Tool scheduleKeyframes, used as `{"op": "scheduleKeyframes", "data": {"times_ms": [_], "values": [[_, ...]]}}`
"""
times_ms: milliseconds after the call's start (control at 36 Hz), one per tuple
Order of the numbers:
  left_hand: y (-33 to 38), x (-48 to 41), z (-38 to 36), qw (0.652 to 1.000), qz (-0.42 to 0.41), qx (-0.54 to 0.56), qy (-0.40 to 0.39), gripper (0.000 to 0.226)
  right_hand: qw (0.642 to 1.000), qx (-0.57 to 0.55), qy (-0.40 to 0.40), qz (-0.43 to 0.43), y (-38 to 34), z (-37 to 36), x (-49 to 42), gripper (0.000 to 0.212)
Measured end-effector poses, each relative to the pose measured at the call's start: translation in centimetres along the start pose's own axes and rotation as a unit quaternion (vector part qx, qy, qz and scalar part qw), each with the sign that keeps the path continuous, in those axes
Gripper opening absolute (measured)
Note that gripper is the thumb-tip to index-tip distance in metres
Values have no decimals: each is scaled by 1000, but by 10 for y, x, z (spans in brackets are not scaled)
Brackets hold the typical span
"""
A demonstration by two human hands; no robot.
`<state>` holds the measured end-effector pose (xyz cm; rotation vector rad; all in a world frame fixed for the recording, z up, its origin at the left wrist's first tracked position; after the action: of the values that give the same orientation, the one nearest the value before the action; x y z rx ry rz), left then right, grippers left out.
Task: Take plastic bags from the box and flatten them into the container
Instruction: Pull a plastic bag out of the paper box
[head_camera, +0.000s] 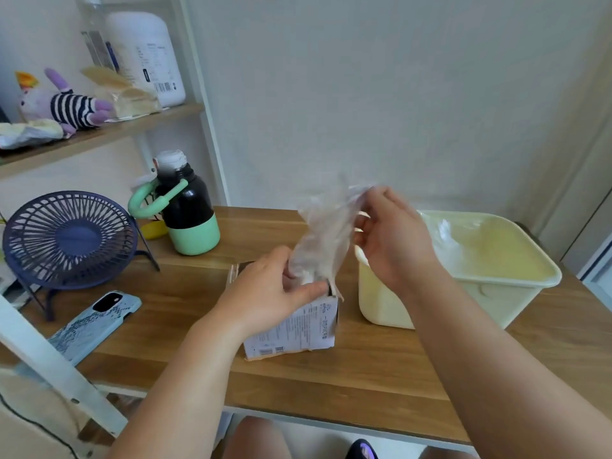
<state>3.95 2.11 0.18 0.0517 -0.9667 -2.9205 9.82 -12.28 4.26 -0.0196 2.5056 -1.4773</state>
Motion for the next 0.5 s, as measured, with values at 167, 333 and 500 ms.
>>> {"op": "scheduleKeyframes", "data": {"times_ms": [167,333,500], "values": [[25,-2,21,958,-20,279,63,90,986,-161,-48,-15,-31,9,-5,28],[69,-21,12,942,-48,331,24,37,975,-212,-65,-26,-44,19,0,27],[101,-40,13,946,-95,301,67,12,984,-149,-85,-51,-63,53,3,26]]}}
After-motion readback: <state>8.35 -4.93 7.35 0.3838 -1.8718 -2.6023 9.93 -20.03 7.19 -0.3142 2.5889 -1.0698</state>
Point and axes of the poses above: each hand's wrist, its own x-axis away from the middle knuckle, its own z-axis out of the back of the hand, y = z × x, the point moved 9 cm from there along -x, towards the middle knuckle, and after that the axes turned 5 degrees about z, right-handed, at the moved point
